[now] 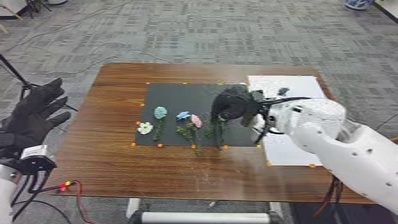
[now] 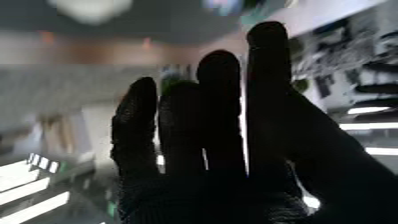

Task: Arrange flowers

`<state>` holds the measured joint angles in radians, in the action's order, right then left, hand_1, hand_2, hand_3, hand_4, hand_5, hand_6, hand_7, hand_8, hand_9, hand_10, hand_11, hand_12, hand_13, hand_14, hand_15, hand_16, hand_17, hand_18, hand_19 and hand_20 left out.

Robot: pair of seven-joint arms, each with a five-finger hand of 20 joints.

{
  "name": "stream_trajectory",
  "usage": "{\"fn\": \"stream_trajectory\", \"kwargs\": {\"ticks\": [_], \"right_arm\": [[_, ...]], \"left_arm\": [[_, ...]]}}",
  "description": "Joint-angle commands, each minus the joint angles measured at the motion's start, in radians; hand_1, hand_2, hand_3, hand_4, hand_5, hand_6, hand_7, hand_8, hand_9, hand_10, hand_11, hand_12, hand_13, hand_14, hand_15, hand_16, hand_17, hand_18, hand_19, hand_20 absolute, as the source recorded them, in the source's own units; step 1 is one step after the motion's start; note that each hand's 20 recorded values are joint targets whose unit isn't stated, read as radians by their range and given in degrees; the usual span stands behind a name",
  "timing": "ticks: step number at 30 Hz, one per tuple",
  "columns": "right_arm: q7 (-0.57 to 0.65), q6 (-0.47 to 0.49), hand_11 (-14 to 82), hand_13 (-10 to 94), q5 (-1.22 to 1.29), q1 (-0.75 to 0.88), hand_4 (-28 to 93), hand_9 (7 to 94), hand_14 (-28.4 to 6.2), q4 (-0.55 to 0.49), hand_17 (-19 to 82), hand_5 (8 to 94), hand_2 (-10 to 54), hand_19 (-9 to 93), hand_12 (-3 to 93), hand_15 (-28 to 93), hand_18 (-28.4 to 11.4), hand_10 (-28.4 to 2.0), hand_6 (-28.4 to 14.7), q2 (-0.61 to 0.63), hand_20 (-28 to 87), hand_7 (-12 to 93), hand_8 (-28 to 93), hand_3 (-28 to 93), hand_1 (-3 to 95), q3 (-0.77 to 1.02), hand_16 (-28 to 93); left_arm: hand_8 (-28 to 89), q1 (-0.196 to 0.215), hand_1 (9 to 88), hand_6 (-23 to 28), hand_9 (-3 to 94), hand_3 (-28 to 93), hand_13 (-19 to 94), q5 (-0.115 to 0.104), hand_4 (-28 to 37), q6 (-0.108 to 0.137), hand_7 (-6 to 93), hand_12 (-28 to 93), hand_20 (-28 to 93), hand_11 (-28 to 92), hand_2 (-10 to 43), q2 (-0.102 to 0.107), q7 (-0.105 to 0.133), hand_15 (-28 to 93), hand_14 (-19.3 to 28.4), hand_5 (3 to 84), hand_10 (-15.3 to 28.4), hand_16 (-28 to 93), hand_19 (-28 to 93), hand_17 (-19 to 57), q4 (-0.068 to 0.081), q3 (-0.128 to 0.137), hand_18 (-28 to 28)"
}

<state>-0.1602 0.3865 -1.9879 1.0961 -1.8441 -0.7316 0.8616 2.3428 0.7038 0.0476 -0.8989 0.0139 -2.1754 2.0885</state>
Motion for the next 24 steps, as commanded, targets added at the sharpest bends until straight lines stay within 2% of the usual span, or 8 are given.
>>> {"fn": "stream_trajectory", "kwargs": {"ticks": [1, 10, 14, 24], "right_arm": [[-0.090, 0.131, 46.3, 51, -0.089, -0.004, -12, 62.7, -14.7, -0.006, 21, 64.8, 20.7, 74, 67.9, 80, -20.7, -11.0, 6.0, 0.015, 58, 23, -16, 93, 26.1, -0.026, 54], [-0.135, 0.239, 47.1, 53, -0.143, 0.005, -13, 64.7, -15.3, -0.013, 23, 57.0, 21.8, 76, 65.3, 83, -21.6, -11.3, 5.3, 0.004, 58, 21, -15, 93, 24.5, -0.084, 47], [-0.138, 0.242, 47.0, 54, -0.151, 0.017, -13, 65.4, -15.4, -0.013, 23, 53.4, 21.5, 76, 65.4, 83, -21.8, -11.3, 5.3, -0.006, 58, 20, -15, 93, 24.4, -0.084, 46], [-0.148, 0.264, 47.0, 56, -0.161, 0.028, -14, 67.1, -15.1, -0.023, 24, 51.7, 19.8, 78, 64.4, 83, -22.3, -10.8, 5.3, -0.023, 57, 20, -15, 93, 24.8, -0.086, 45]], "left_arm": [[-8, -0.003, 29.8, 1.3, 10.4, 45, 1, -0.004, -28.3, 0.000, 18.8, 21, 10, 17, -3.2, -0.003, -0.005, 34, 10.7, 17.5, 7.8, -5, 31, -14.4, -0.003, 0.001, 18.9], [-8, -0.003, 29.8, 1.3, 10.4, 45, 1, -0.003, -28.3, 0.005, 18.6, 21, 10, 17, -3.2, -0.002, -0.005, 33, 10.6, 17.6, 7.8, -5, 31, -14.4, -0.004, -0.001, 18.9], [-8, -0.002, 29.8, 1.2, 10.3, 45, 1, -0.003, -28.3, 0.005, 18.7, 21, 10, 17, -3.3, 0.000, -0.005, 33, 10.6, 17.5, 7.8, -5, 31, -14.4, -0.004, -0.001, 18.9], [-8, 0.004, 29.9, 1.3, 10.3, 45, 1, -0.002, -28.3, 0.001, 18.6, 21, 10, 17, -3.3, 0.001, -0.004, 33, 10.7, 17.5, 7.8, -5, 31, -14.4, -0.004, 0.000, 18.9]]}}
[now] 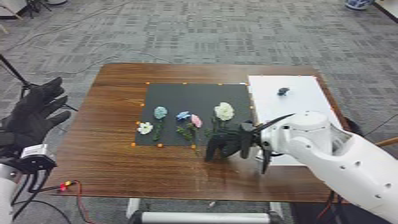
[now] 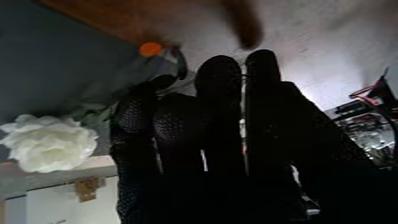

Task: Arrange flowers

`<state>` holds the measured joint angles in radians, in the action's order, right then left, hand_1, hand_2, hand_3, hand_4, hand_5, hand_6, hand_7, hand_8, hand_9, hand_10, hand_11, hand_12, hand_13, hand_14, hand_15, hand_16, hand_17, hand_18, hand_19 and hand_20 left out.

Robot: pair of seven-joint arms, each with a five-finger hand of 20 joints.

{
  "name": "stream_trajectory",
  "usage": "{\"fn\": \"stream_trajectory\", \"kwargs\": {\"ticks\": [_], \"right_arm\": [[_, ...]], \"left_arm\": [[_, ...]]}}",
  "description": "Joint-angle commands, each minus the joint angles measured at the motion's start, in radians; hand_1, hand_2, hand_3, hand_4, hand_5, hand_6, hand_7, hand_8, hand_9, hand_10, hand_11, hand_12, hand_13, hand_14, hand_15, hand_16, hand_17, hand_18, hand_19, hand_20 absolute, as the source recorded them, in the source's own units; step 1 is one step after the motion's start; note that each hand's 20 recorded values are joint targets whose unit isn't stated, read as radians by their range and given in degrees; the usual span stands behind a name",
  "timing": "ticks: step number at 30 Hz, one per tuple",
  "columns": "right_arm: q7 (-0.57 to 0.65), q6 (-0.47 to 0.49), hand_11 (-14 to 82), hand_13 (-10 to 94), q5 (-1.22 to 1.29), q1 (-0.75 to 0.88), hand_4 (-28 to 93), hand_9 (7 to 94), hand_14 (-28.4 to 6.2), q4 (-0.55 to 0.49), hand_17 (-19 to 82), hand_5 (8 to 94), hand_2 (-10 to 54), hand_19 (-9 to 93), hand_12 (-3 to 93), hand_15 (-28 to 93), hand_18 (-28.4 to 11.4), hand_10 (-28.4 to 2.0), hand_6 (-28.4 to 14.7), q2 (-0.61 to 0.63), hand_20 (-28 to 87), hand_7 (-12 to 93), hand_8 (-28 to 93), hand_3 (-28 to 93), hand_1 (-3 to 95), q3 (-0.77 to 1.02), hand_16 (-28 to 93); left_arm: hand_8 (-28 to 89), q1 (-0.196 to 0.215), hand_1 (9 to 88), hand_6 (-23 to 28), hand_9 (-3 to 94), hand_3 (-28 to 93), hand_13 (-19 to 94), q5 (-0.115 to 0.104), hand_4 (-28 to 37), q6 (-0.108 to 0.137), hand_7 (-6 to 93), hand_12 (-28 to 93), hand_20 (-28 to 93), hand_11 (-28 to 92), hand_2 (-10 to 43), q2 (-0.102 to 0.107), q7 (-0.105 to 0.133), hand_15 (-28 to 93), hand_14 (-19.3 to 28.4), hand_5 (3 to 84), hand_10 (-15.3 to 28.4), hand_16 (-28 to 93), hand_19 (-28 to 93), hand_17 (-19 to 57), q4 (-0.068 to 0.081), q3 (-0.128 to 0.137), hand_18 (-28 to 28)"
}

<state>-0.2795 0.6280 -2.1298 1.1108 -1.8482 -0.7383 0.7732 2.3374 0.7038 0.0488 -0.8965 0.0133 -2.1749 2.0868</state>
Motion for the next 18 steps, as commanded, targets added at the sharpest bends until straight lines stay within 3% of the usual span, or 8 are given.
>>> {"fn": "stream_trajectory", "kwargs": {"ticks": [1, 14, 18], "right_arm": [[-0.031, 0.023, 47.1, 56, -0.023, 0.017, -13, 67.4, -15.1, -0.023, 24, 51.8, 19.8, 78, 64.3, 83, -22.3, -10.7, 5.4, -0.016, 57, 20, -15, 93, 24.8, 0.003, 45], [-0.011, 0.026, 46.8, 58, -0.018, 0.005, -13, 68.2, -14.6, 0.000, 26, 46.2, 17.9, 79, 64.4, 83, -22.6, -10.7, 5.5, -0.042, 57, 19, -15, 93, 25.3, -0.011, 45], [0.002, 0.018, 47.4, 58, -0.018, -0.017, -11, 69.8, -14.7, 0.015, 26, 45.5, 20.2, 79, 61.9, 83, -22.7, -10.9, 5.4, -0.039, 57, 19, -15, 93, 23.9, -0.027, 45]], "left_arm": [[-8, 0.007, 30.0, 1.3, 10.3, 45, 1, -0.003, -28.3, 0.002, 18.6, 21, 10, 17, -3.2, 0.001, -0.002, 33, 10.7, 17.5, 7.9, -5, 31, -14.4, -0.004, 0.001, 18.9], [-8, 0.004, 30.0, 1.3, 10.3, 45, 1, -0.002, -28.3, -0.002, 18.8, 21, 10, 17, -3.2, 0.003, -0.005, 33, 10.6, 17.6, 7.8, -5, 31, -14.4, -0.001, -0.001, 18.9], [-8, 0.004, 30.0, 1.3, 10.4, 45, 1, -0.003, -28.3, -0.002, 18.8, 21, 10, 17, -3.1, 0.003, -0.005, 33, 10.7, 17.5, 7.9, -5, 31, -14.4, -0.002, 0.001, 18.9]]}}
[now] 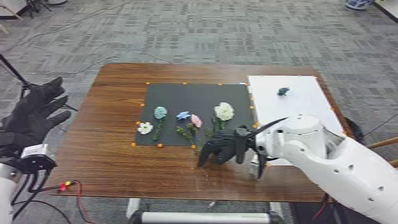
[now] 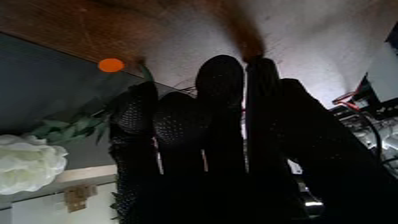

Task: Arrange flowers

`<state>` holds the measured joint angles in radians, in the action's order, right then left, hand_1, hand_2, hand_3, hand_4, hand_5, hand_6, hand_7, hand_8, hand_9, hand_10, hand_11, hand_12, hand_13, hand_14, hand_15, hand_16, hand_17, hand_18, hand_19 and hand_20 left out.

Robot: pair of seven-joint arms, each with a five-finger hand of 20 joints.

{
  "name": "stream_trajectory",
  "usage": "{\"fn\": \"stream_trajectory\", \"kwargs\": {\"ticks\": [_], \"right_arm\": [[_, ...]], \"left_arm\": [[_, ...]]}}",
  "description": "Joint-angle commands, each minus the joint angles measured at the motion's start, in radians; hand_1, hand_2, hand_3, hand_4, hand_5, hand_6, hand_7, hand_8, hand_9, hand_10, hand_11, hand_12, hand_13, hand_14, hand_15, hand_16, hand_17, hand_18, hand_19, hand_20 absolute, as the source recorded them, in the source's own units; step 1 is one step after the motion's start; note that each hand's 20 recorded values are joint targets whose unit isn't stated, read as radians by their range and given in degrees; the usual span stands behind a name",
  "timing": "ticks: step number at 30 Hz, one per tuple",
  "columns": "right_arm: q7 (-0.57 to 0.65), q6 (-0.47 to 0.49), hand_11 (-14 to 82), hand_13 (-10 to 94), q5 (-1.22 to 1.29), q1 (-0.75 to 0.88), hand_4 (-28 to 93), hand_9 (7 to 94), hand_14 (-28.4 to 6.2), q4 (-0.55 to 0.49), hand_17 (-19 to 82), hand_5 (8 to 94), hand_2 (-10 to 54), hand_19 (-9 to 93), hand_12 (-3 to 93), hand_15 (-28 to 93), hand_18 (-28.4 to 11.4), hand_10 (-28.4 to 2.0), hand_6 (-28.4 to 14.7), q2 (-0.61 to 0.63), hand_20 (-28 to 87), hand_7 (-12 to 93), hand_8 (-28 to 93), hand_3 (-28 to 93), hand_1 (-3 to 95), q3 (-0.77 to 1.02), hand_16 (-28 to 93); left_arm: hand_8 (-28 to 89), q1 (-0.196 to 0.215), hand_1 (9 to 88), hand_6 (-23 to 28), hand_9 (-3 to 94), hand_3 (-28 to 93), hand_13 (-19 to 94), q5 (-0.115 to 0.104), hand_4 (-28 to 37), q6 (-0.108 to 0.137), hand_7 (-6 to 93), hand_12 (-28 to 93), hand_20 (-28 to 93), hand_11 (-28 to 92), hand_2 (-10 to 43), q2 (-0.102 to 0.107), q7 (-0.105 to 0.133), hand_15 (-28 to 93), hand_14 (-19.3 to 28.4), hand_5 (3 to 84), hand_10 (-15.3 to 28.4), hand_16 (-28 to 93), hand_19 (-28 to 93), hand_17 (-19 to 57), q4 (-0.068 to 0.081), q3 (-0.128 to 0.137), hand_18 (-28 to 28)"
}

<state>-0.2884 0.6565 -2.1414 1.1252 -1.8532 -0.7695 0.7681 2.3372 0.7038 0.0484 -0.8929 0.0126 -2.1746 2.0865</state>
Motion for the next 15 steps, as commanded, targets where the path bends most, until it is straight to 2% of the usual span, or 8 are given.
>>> {"fn": "stream_trajectory", "kwargs": {"ticks": [1, 15], "right_arm": [[0.012, -0.013, 47.6, 58, -0.008, -0.035, -11, 70.3, -14.7, 0.024, 26, 45.7, 20.4, 79, 61.7, 83, -22.8, -10.8, 5.3, -0.006, 56, 19, -15, 93, 23.7, -0.024, 45], [0.044, -0.028, 48.8, 58, 0.001, -0.086, -10, 70.7, -14.6, 0.054, 26, 47.6, 20.6, 79, 59.9, 82, -23.0, -10.9, 5.2, -0.017, 56, 19, -15, 93, 22.0, -0.044, 45]], "left_arm": [[-8, 0.006, 29.7, 1.3, 10.3, 46, 1, -0.001, -28.3, -0.002, 18.8, 21, 10, 17, -3.5, -0.002, -0.003, 33, 10.7, 17.5, 7.9, -5, 31, -14.4, -0.003, 0.003, 18.9], [-8, 0.003, 30.0, 1.2, 10.4, 45, 1, -0.001, -28.3, 0.001, 18.7, 20, 10, 17, -3.2, -0.003, -0.003, 33, 10.6, 17.5, 7.8, -4, 31, -14.4, -0.002, 0.002, 18.9]]}}
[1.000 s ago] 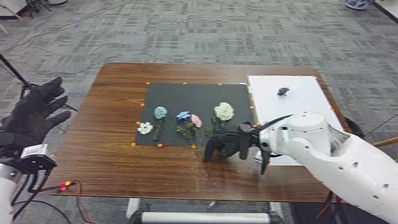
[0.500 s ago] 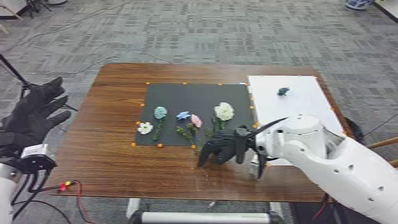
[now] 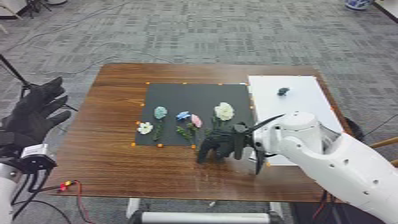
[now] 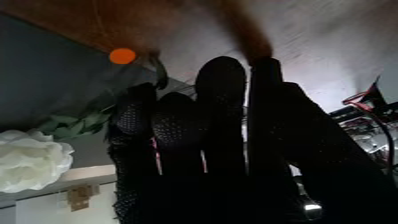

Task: Arrange flowers

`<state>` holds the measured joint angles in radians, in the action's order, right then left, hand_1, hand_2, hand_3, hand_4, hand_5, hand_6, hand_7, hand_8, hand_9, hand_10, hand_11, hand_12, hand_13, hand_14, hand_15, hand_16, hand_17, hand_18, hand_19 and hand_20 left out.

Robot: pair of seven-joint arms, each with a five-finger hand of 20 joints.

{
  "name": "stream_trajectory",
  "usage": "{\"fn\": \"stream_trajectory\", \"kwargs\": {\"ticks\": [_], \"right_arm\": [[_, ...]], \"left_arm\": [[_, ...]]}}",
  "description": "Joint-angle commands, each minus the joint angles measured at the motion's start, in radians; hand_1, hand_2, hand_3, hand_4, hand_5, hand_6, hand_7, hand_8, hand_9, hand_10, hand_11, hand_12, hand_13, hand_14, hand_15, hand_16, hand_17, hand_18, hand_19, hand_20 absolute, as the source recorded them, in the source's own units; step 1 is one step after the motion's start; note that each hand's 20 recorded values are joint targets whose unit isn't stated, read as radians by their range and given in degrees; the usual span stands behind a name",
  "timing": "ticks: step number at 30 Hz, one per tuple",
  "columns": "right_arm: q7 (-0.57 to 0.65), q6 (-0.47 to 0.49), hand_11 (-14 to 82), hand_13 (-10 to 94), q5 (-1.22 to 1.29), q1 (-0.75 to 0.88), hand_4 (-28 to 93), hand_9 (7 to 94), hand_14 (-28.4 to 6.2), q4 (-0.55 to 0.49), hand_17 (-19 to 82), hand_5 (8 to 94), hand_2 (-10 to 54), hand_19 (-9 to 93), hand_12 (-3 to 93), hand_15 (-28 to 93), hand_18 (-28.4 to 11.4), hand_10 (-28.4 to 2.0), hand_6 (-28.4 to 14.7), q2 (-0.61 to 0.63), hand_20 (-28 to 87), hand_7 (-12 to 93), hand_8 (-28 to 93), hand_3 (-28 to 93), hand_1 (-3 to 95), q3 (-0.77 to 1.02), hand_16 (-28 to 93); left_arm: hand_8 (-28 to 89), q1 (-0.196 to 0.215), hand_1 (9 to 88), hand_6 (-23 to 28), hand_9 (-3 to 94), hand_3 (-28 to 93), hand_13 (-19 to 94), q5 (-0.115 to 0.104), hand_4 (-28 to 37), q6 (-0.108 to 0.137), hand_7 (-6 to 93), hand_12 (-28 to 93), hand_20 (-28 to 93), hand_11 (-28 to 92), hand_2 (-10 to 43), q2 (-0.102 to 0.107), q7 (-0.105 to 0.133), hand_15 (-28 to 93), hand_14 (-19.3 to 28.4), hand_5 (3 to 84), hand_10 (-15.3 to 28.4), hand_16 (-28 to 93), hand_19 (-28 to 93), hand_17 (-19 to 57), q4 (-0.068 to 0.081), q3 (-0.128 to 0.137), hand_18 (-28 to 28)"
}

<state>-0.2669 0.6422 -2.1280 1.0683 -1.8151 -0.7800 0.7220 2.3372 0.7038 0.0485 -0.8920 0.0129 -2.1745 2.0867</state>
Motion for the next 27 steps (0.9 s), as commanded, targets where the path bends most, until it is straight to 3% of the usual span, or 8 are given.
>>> {"fn": "stream_trajectory", "kwargs": {"ticks": [1, 27], "right_arm": [[0.023, -0.013, 48.9, 58, -0.011, -0.032, -10, 70.7, -14.6, 0.017, 26, 47.6, 20.6, 79, 59.8, 82, -23.0, -10.9, 5.2, -0.010, 56, 19, -15, 93, 22.0, 0.004, 45], [0.037, -0.022, 51.2, 59, -0.024, -0.065, -10, 70.1, -14.2, 0.036, 27, 47.6, 19.9, 80, 57.4, 82, -23.2, -11.1, 5.2, -0.084, 56, 19, -15, 93, 19.9, -0.011, 44]], "left_arm": [[-8, 0.005, 29.9, 1.2, 10.4, 45, 1, -0.002, -28.3, 0.000, 18.7, 20, 10, 17, -3.3, -0.004, -0.002, 33, 10.6, 17.5, 7.8, -5, 31, -14.4, -0.003, 0.003, 18.9], [-8, 0.004, 30.0, 1.3, 10.3, 45, 1, -0.001, -28.3, 0.002, 18.8, 20, 10, 17, -3.1, -0.004, -0.004, 33, 10.7, 17.6, 7.9, -5, 31, -14.4, -0.003, 0.001, 19.0]]}}
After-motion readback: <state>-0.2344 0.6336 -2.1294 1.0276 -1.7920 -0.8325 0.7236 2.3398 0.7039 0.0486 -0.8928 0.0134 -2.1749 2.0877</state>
